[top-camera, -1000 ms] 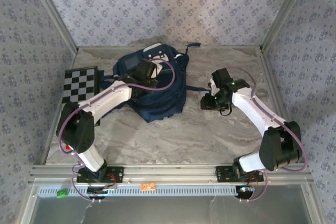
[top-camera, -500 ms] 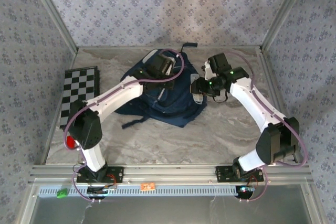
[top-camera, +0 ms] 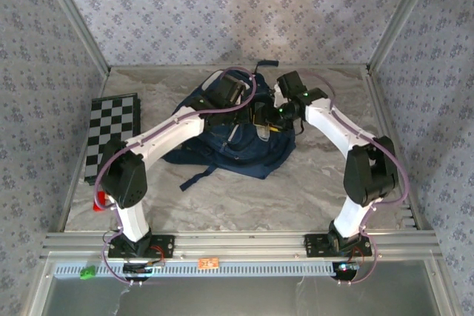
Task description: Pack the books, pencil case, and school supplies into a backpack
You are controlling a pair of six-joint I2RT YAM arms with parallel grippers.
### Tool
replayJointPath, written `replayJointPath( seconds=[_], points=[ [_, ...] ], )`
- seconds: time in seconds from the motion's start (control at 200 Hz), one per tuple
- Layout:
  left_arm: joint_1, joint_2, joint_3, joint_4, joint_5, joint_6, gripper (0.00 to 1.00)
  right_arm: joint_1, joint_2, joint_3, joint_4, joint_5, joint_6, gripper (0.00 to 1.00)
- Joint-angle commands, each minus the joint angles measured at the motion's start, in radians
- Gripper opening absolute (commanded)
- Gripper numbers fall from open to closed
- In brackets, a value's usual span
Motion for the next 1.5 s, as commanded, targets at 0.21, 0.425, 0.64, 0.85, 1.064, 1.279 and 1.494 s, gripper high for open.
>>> replayJointPath(
  seconds=[0.21,0.425,0.64,0.85,1.064,1.279,1.494],
  points=[
    [0.031,-0.015,0.005,0.104,0.061,-0.074,0.00,0.008,0.019,-0.025,0.172,-0.036,0.104,0.65],
    [0.041,-0.033,-0.015,0.121,0.083,-0.083,0.00,-0.003,-0.079,-0.146,0.159,-0.050,0.120,0.67],
    [0.041,-0.036,-0.023,0.132,0.097,-0.088,0.00,0.016,-0.129,-0.275,0.214,-0.096,0.149,0.66],
    [0.041,-0.040,-0.021,0.136,0.098,-0.090,0.00,0.034,-0.134,-0.297,0.379,-0.154,0.257,0.53],
    [0.041,-0.043,-0.023,0.142,0.102,-0.096,0.00,0.061,-0.017,-0.201,0.558,-0.216,0.341,0.44],
    [0.046,-0.054,-0.028,0.133,0.085,-0.093,0.00,0.056,-0.048,-0.230,0.579,-0.176,0.326,0.48],
    [0.047,-0.054,-0.025,0.137,0.120,-0.089,0.00,0.011,-0.196,-0.353,0.490,-0.131,0.255,0.41]
  ],
)
